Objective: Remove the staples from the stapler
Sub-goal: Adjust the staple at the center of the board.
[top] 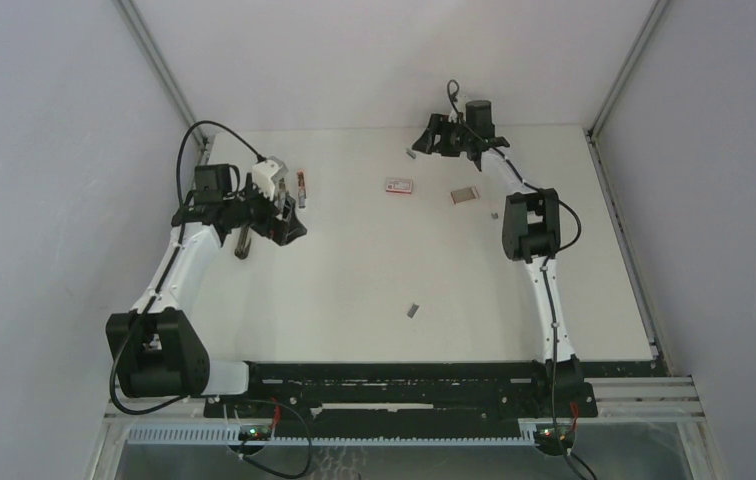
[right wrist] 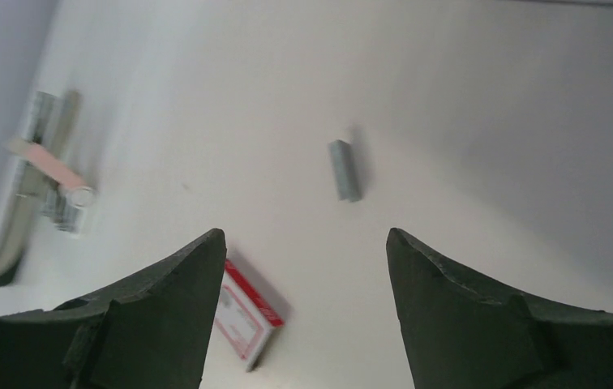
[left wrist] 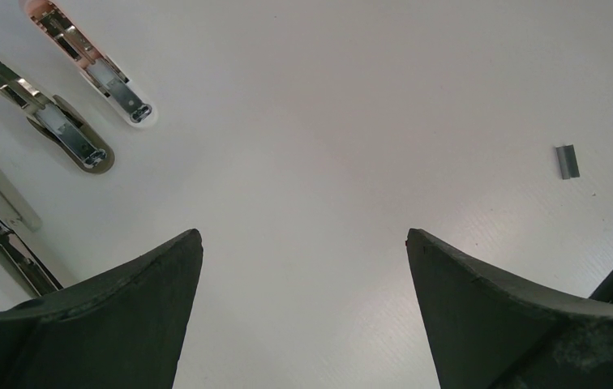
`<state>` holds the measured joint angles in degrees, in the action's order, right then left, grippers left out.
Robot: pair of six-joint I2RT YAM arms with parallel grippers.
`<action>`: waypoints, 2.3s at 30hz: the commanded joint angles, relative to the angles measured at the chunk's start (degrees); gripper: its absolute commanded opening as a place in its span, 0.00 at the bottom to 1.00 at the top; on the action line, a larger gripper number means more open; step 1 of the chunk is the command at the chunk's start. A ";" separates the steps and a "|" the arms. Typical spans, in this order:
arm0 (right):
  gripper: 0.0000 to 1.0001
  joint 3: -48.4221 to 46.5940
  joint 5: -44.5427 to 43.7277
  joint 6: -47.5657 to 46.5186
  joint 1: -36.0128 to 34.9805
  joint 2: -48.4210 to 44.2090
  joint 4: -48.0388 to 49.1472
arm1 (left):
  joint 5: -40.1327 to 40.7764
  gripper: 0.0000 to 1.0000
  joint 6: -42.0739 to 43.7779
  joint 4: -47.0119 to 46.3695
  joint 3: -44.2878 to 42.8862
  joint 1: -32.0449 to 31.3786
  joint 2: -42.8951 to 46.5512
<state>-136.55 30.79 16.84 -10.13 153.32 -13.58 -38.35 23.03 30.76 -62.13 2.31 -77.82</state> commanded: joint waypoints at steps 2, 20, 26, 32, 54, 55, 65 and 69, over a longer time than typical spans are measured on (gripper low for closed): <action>0.73 -0.21 7.03 17.38 -0.46 0.73 7.00 | -1.60 1.00 0.10 0.38 -0.30 -0.43 0.78; 0.79 -7.97 -1.62 31.75 -1.27 9.63 13.30 | 0.24 1.00 1.09 11.44 -18.42 -1.39 -14.35; 0.78 -10.33 -4.54 34.60 -1.54 11.50 14.46 | 0.86 1.00 0.21 13.53 -21.92 -1.38 -15.74; 0.80 -11.02 -2.79 37.55 -1.89 13.37 19.67 | 1.32 1.00 -0.91 15.03 -24.97 -1.39 -17.21; 0.82 -12.12 -0.63 42.70 -6.30 15.92 20.14 | 0.86 1.00 -1.93 15.03 -22.91 -1.39 -13.71; 0.82 -12.22 -0.51 42.41 -6.37 15.84 20.28 | 0.82 1.00 -1.93 15.04 -22.87 -1.39 -13.67; 0.85 -12.04 -0.02 38.48 -7.51 14.20 19.38 | 0.63 1.00 -1.69 15.03 -21.19 -1.40 -11.83; 0.85 -12.01 -0.52 36.35 -8.16 13.41 17.76 | 1.01 1.00 -1.62 15.06 -20.45 -1.34 -10.84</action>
<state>-147.52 30.35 56.27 -17.30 168.18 4.03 -36.40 21.98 46.13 -84.07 1.23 -92.18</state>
